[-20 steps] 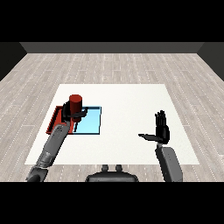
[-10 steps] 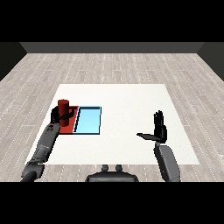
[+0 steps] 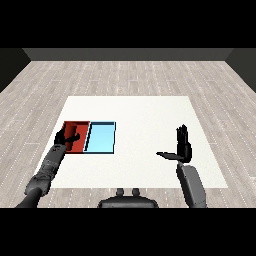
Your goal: Pick the red can and put it in the red box
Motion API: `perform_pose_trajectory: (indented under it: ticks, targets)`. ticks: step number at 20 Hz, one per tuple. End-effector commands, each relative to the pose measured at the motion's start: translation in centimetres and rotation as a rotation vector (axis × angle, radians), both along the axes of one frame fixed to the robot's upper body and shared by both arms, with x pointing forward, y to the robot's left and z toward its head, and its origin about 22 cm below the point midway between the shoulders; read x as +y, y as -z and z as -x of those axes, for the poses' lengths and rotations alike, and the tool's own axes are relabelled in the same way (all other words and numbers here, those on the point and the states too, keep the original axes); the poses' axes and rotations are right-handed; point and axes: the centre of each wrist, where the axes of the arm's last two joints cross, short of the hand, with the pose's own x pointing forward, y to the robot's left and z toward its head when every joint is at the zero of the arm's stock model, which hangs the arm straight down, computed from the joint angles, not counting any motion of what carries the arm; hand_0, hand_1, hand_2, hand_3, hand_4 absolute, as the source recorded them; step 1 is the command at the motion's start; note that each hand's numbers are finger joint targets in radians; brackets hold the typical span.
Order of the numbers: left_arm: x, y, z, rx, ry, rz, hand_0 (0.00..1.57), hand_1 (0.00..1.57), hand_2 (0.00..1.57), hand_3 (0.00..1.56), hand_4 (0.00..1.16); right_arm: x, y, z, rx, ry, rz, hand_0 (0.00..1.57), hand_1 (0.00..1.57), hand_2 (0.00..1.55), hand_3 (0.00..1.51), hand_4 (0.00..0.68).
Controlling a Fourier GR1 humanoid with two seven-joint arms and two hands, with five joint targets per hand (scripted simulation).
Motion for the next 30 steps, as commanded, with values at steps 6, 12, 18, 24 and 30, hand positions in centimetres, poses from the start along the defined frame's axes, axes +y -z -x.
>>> perform_pose_trajectory:
  ticks: [6, 12, 18, 24, 30]
  targets:
    - [0.4, 0.7, 0.3, 0.138, -0.006, 0.073, 0.71, 0.71, 0.70, 0.00, 0.51, 0.0, -0.5, 0.4, -0.027, -0.018, -0.007, 0.00, 0.00, 0.00, 0.00, 0.000]
    - [2.5, -0.6, 0.4, 0.320, 0.041, -0.056, 0.00, 0.00, 0.00, 0.00, 0.00, 1.2, -0.2, 0.1, -0.071, -0.034, -0.016, 0.00, 0.00, 0.00, 0.00, 0.000]
    - [0.8, -0.2, -0.3, 0.288, -0.047, 0.025, 0.00, 0.00, 0.00, 0.00, 0.00, -0.1, -0.7, 0.7, -0.064, -0.045, -0.015, 0.00, 0.00, 0.00, 0.00, 0.000]
    - [1.2, -1.7, -0.9, -0.317, -0.026, 0.204, 0.00, 0.00, 0.00, 0.00, 0.00, 1.4, -1.6, 0.8, -0.105, -0.063, -0.016, 0.00, 0.00, 0.00, 0.00, 0.000]
    - [-3.9, -4.5, -3.9, -0.793, 0.260, 0.342, 0.00, 0.00, 0.00, 0.00, 0.00, -0.1, -1.1, 1.8, -0.086, -0.093, -0.017, 0.00, 0.00, 0.00, 0.00, 0.000]
